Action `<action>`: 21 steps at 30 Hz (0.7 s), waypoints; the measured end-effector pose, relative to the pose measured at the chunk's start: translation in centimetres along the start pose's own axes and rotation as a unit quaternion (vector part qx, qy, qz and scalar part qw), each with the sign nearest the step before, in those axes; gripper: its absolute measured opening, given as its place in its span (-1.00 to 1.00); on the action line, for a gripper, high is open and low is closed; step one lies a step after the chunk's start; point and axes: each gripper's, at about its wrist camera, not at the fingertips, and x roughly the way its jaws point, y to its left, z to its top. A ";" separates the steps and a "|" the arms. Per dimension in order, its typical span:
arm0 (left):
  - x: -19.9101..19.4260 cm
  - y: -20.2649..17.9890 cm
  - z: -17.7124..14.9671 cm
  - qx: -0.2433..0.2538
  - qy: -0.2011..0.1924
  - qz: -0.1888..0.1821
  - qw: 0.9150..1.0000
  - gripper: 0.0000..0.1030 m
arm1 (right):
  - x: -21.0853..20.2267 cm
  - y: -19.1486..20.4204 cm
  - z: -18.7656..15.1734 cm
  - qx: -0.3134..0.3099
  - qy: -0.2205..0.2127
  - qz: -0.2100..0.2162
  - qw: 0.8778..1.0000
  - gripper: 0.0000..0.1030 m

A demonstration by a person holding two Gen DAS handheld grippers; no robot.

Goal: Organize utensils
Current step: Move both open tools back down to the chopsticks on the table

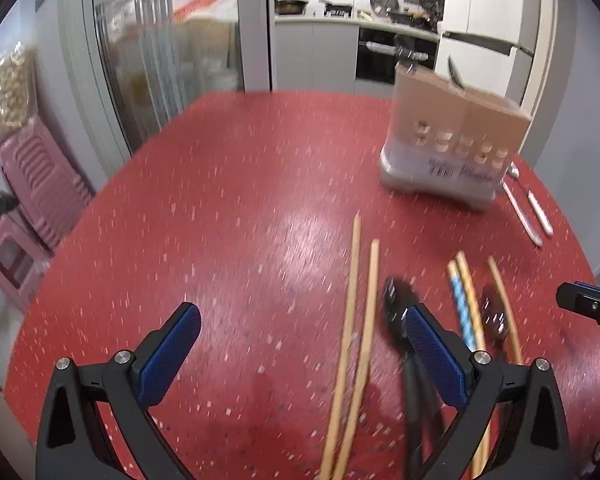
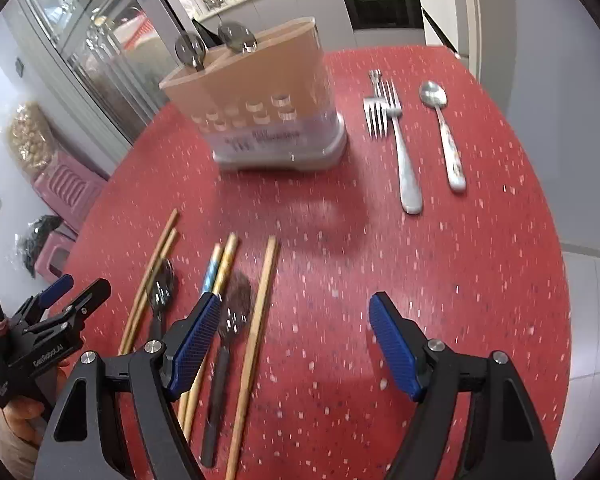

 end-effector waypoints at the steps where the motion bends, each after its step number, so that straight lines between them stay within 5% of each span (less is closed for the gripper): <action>1: 0.3 0.3 -0.4 -0.002 0.008 -0.002 1.000 1.00 | 0.1 0.1 -0.3 -0.001 0.004 -0.002 1.000 0.55; 21: 5.2 2.3 -1.6 0.013 0.069 -0.008 0.998 1.00 | 2.2 3.0 -1.9 -0.053 0.060 -0.068 0.995 0.55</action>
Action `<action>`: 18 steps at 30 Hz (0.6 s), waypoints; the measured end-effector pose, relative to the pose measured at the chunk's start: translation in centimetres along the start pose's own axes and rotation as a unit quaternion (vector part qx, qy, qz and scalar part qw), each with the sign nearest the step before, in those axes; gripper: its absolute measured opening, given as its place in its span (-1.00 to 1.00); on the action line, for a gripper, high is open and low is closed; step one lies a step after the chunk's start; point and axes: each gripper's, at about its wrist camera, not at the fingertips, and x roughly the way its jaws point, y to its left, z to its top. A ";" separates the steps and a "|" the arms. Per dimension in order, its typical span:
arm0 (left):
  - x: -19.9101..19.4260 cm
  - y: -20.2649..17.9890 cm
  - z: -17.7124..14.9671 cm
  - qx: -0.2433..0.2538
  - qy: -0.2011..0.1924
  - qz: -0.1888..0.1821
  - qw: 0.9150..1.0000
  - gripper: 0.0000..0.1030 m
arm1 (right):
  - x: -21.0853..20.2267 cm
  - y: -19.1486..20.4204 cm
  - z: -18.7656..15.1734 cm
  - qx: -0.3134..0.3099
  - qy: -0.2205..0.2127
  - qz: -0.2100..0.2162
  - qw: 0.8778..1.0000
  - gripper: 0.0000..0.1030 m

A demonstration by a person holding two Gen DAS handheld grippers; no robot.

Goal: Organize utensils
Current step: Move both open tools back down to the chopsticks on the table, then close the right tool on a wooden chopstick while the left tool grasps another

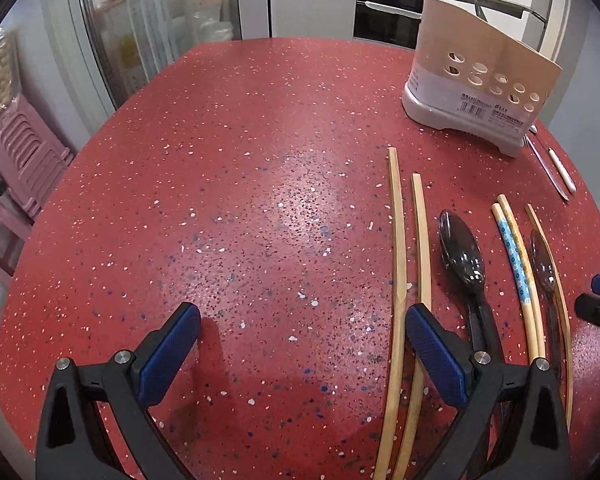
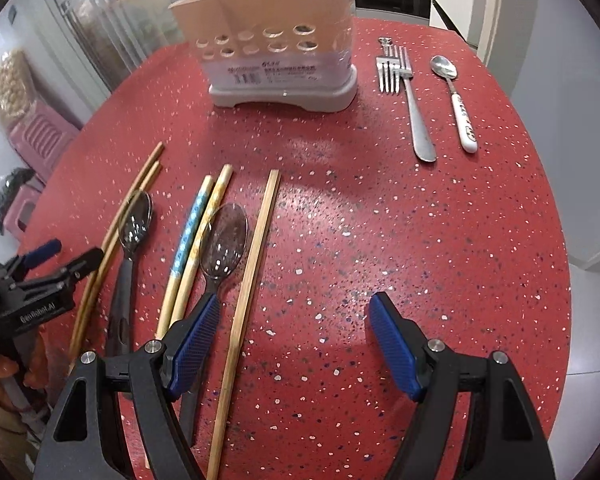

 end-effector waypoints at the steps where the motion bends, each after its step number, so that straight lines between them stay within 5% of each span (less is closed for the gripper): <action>1: 0.1 0.0 0.2 0.001 0.001 -0.001 1.000 1.00 | 0.1 0.2 0.0 -0.005 0.003 -0.003 1.000 0.55; 18: 2.9 -1.6 4.3 0.051 0.009 0.001 0.999 1.00 | 2.0 2.4 1.7 -0.071 0.028 -0.048 0.996 0.18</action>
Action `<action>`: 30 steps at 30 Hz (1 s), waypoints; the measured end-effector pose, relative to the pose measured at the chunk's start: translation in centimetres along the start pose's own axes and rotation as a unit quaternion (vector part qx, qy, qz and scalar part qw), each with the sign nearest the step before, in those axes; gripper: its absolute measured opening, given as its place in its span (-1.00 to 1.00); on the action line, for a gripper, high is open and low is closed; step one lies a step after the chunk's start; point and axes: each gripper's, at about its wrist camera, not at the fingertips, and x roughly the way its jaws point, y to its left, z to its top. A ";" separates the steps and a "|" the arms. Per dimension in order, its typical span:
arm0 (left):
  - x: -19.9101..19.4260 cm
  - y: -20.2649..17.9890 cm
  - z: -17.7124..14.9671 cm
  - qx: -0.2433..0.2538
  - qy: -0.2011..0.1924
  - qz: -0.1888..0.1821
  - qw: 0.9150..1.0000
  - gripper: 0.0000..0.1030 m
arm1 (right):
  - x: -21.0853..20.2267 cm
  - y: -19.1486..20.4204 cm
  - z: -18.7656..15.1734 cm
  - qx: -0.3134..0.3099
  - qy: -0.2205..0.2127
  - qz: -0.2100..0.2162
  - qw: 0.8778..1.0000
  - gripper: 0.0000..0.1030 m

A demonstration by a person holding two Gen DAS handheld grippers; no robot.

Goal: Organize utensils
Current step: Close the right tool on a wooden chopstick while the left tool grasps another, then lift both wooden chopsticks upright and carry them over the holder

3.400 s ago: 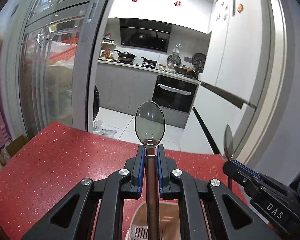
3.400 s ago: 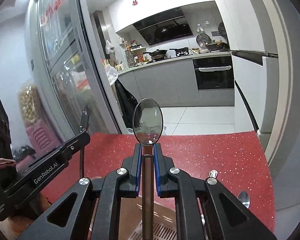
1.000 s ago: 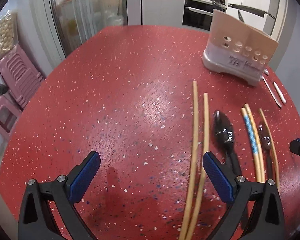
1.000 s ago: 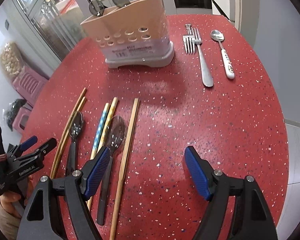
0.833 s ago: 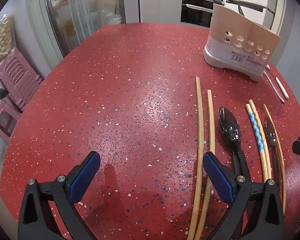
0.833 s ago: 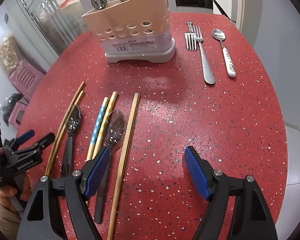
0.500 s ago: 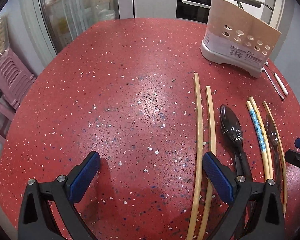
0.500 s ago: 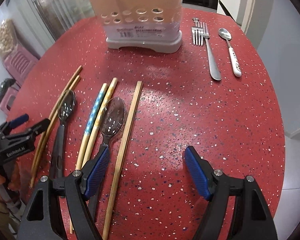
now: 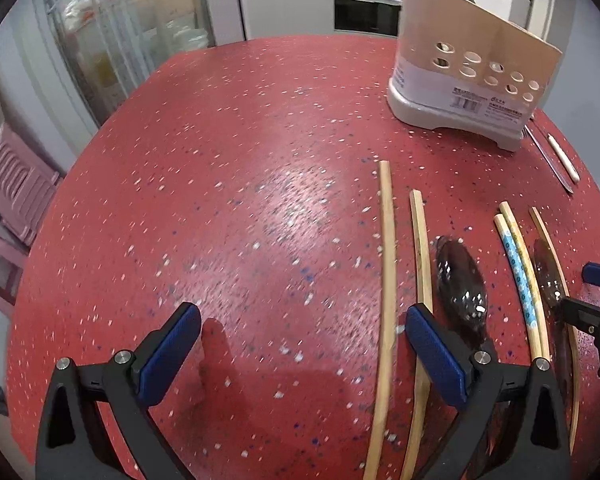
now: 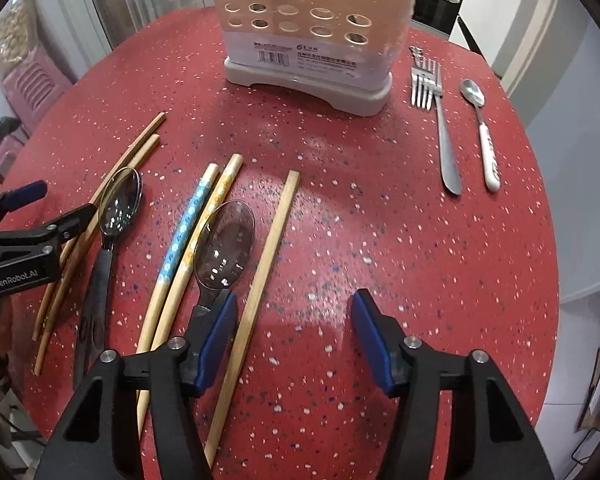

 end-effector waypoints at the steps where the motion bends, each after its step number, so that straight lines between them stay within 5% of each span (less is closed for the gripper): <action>1: 0.1 -0.2 0.2 0.005 0.003 -0.002 1.000 1.00 | 0.0 0.0 0.2 -0.002 0.003 0.002 1.000 0.16; 7: 0.7 -1.4 2.0 0.037 0.028 -0.042 0.998 0.94 | 0.1 0.0 1.1 -0.011 0.017 0.008 1.000 -0.14; 12: 0.5 -3.4 2.9 0.084 0.049 -0.070 0.993 0.24 | -0.1 -0.1 1.5 -0.024 0.019 0.020 0.999 -0.78; 14: 0.3 -4.3 2.8 0.103 0.055 -0.078 0.990 -0.02 | -0.1 0.0 1.5 -0.027 0.015 0.023 0.999 -0.78; 15: 0.2 -4.7 2.8 0.109 0.057 -0.084 0.989 -0.36 | -0.2 0.2 1.3 -0.028 0.013 0.023 0.999 -0.80; 16: 0.1 -5.1 2.7 0.114 0.057 -0.085 0.988 -0.40 | -0.3 0.2 1.3 -0.029 0.011 0.026 0.999 -0.83; 30: -5.0 -3.5 0.8 0.025 -0.054 -0.099 0.993 -0.40 | -3.8 -3.6 -1.2 0.011 -0.061 0.117 0.991 -0.88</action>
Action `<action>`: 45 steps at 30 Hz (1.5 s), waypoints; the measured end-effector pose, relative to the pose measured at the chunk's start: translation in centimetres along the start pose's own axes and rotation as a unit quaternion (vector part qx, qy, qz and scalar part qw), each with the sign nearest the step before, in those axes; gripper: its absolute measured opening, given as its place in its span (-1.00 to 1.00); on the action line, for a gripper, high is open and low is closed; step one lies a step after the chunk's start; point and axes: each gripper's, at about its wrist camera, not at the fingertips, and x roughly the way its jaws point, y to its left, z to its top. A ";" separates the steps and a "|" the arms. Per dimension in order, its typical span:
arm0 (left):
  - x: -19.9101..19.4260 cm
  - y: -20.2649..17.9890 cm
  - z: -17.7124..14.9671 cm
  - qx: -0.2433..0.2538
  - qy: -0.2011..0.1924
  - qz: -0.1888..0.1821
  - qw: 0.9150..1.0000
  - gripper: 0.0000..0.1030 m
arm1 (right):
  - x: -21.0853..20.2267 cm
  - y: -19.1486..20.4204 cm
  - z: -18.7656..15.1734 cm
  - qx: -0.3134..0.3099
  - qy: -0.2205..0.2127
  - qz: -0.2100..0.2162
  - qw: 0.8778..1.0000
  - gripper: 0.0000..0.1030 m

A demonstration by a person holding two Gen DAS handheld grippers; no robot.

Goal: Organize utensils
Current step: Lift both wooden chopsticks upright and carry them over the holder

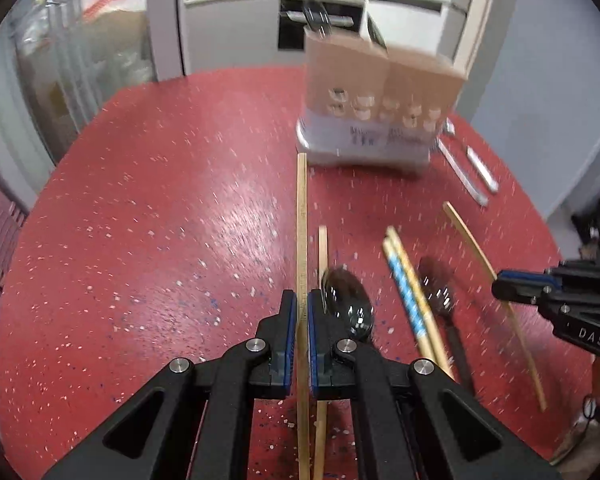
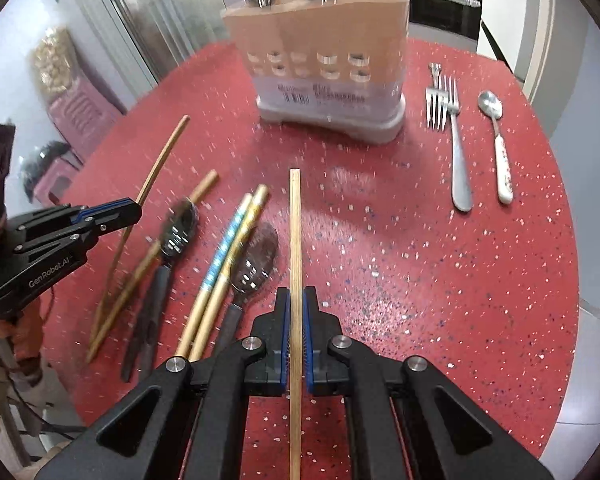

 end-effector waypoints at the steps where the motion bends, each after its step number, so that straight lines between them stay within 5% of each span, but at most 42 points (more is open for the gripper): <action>1: -0.6 0.0 0.1 -0.006 -0.011 -0.001 1.000 -0.40 | -0.6 -0.1 0.0 0.001 -0.011 0.007 1.000 -0.87; 14: -7.3 -0.1 3.5 -0.039 -0.117 -0.021 0.992 -0.41 | -6.4 -0.3 2.9 0.029 -0.114 0.087 0.989 -0.88; 21: -9.8 -1.2 7.6 -0.039 -0.172 -0.030 0.984 -0.41 | -9.0 -1.0 6.2 0.027 -0.162 0.081 0.983 -0.87; 28: -10.4 -1.6 12.5 -0.049 -0.217 -0.034 0.974 -0.40 | -11.2 -1.8 11.5 0.026 -0.212 0.073 0.974 -0.88; 45: -5.8 -2.2 21.8 -0.069 -0.264 -0.007 0.962 -0.41 | -8.0 -3.7 23.3 0.035 -0.289 0.048 0.955 -0.88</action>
